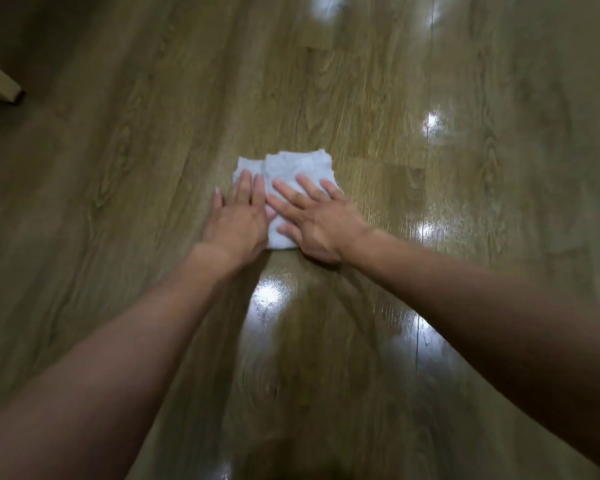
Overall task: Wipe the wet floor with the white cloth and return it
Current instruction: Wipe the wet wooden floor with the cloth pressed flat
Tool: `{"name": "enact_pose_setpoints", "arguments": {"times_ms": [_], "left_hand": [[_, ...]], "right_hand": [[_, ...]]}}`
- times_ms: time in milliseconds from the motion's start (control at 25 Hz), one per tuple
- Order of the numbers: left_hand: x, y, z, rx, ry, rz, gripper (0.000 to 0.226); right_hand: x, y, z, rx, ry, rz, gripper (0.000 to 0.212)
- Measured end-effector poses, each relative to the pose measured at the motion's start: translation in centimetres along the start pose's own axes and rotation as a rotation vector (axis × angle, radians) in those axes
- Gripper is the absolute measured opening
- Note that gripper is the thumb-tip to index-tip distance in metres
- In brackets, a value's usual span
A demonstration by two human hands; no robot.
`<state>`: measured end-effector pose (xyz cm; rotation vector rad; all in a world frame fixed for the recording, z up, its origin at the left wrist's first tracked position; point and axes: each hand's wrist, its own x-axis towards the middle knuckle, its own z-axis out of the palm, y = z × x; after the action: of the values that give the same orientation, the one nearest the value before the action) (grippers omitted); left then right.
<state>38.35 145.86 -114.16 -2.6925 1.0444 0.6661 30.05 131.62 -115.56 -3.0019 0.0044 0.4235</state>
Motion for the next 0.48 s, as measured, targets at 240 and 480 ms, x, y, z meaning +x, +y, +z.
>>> {"name": "enact_pose_setpoints", "arguments": {"times_ms": [240,480], "left_hand": [[6.2,-3.0,-4.3,0.032,-0.107,-0.012,0.058],[-4.0,-3.5,0.7,-0.088,-0.038,-0.085,0.064]], "right_hand": [[8.0,-0.3,-2.3,0.049,-0.097,0.123,0.056],[-0.6,-6.7,0.4,0.094,-0.008,-0.004,0.057]]}}
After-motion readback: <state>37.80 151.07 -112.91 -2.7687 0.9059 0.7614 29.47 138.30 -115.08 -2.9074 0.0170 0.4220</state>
